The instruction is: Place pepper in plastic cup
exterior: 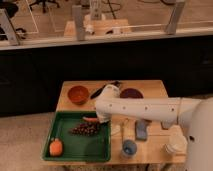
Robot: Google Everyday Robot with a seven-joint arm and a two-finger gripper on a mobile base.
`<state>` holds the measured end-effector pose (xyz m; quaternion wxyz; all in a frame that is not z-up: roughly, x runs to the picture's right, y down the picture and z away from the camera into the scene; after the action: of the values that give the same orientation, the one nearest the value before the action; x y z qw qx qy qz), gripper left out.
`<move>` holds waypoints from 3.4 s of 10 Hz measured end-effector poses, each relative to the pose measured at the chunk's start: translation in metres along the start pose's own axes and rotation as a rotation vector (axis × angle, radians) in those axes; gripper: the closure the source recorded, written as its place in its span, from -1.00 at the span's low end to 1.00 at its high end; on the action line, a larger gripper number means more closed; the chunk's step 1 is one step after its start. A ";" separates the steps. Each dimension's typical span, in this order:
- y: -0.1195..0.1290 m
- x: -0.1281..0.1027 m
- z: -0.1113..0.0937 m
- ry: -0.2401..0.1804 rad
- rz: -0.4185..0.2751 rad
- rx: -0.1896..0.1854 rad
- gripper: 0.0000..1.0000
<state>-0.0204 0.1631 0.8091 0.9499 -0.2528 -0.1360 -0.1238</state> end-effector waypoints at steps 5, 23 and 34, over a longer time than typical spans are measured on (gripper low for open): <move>-0.015 -0.005 -0.114 -0.279 0.043 0.016 1.00; 0.100 0.061 -0.178 -0.560 0.290 -0.138 1.00; 0.171 0.079 -0.143 -0.733 0.399 -0.026 1.00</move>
<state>0.1331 0.2203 0.6382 0.8408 -0.3135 -0.4116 0.1593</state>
